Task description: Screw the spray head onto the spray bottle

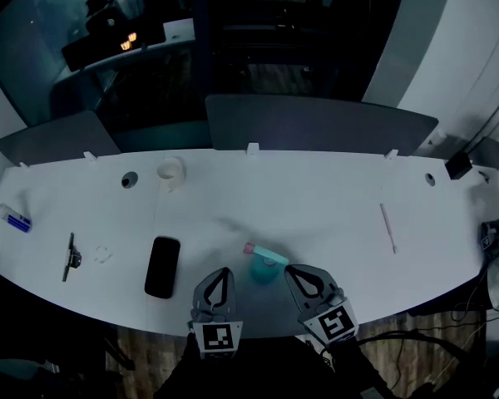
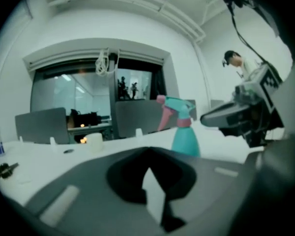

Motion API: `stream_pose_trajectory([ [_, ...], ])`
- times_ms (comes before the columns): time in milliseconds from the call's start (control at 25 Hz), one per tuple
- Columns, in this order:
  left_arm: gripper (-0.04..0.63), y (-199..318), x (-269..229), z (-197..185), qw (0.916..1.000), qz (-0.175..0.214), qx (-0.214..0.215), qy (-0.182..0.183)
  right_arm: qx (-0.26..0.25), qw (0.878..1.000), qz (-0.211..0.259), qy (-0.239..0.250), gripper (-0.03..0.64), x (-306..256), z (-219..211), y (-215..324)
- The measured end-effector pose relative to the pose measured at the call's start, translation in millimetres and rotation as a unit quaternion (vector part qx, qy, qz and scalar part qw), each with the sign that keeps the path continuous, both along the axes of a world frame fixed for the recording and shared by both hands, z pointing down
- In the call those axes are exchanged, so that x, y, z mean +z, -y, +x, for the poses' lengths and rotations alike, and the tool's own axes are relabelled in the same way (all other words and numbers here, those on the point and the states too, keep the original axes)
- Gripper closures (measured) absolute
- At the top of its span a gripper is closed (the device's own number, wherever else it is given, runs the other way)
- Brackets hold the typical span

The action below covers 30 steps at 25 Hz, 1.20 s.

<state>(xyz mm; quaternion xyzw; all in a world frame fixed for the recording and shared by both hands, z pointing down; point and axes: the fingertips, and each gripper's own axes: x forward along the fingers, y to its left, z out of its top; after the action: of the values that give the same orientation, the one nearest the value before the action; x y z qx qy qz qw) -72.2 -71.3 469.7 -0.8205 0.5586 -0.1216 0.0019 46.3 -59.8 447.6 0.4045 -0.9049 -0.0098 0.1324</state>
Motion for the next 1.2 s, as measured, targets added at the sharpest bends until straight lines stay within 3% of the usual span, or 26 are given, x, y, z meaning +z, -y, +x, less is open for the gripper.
stream_pose_trajectory([
  [160,0.592,-2,-20,-8,0.9994,0.021,-0.012,-0.025,0.023,1.000,0.015,0.000,0.612,1,-7,-7],
  [280,0.592,-7,-30,-7,0.9989,0.028,-0.009,-0.036,0.067,0.997,0.036,0.001,0.612,-1,-5,-12],
  [480,0.592,-22,-39,-6,0.9977,0.028,-0.009,-0.060,0.115,0.992,0.054,0.005,0.612,-4,-4,-27],
  [680,0.592,-47,-52,-1,0.9975,0.050,-0.007,-0.049,0.132,0.989,0.066,-0.002,0.612,-12,2,-50],
  [1000,0.592,-108,-65,-7,0.9932,0.061,-0.079,-0.060,0.147,0.986,0.083,0.014,0.612,-31,23,-108],
  [1200,0.592,-151,-74,5,0.9907,0.091,-0.092,-0.044,0.143,0.985,0.088,0.029,0.612,-36,40,-149],
])
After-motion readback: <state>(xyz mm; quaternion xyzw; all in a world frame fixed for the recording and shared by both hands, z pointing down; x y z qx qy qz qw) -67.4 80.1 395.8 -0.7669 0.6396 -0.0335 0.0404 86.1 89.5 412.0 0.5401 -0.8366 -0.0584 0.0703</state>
